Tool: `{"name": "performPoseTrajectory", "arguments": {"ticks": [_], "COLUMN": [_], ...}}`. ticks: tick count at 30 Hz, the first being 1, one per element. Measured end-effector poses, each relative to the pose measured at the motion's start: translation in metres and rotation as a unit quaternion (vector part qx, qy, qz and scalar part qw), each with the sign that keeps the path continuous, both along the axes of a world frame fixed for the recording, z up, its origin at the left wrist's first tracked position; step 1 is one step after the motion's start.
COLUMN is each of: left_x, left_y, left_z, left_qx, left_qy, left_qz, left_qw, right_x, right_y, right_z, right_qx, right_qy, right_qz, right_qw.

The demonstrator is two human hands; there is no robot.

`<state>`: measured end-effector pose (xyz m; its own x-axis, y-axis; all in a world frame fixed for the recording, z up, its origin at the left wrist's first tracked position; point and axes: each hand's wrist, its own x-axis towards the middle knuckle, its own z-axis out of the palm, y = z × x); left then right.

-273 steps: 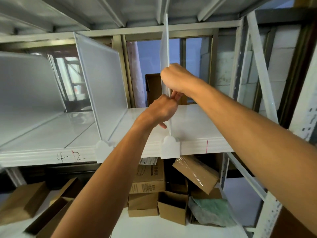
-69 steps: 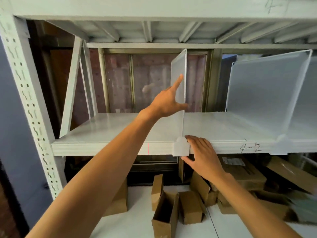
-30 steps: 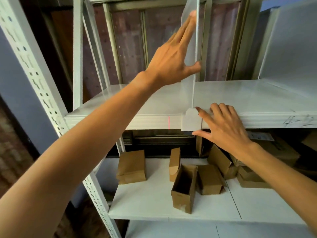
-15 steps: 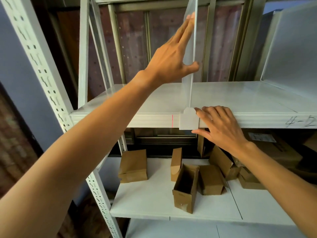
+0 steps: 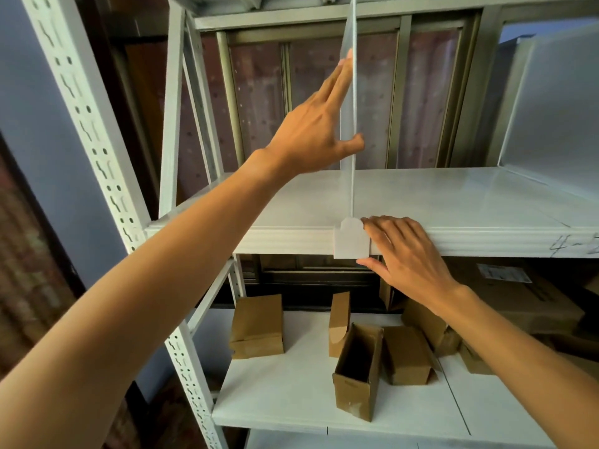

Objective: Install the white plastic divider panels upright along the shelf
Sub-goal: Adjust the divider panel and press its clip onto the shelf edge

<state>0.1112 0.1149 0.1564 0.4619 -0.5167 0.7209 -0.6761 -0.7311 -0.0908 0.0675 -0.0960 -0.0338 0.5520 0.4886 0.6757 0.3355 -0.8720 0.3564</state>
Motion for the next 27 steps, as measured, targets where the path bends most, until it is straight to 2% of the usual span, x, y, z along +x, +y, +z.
{"name": "performPoseTrajectory", "arguments": {"ticks": [10, 21, 24, 27], "left_x": [-0.002, -0.002, -0.01, -0.021], "left_y": [0.03, 0.031, 0.037, 0.05], "left_z": [-0.004, -0.011, -0.029, -0.073], "left_qx": [-0.017, -0.023, -0.033, -0.028], "left_qy": [0.004, 0.011, 0.042, 0.081], "left_qz": [0.024, 0.034, 0.046, 0.066], "left_qw": [1.0, 0.999, 0.998, 0.994], "right_x": [0.012, 0.004, 0.008, 0.012], "right_y": [0.023, 0.033, 0.038, 0.044], "right_z": [0.002, 0.001, 0.0, 0.001], "right_qx": [-0.026, 0.021, 0.035, 0.052], "right_qy": [-0.062, -0.012, -0.001, -0.003], "right_qz": [-0.058, -0.046, -0.017, 0.008], "right_qw": [0.996, 0.999, 0.999, 0.999]}}
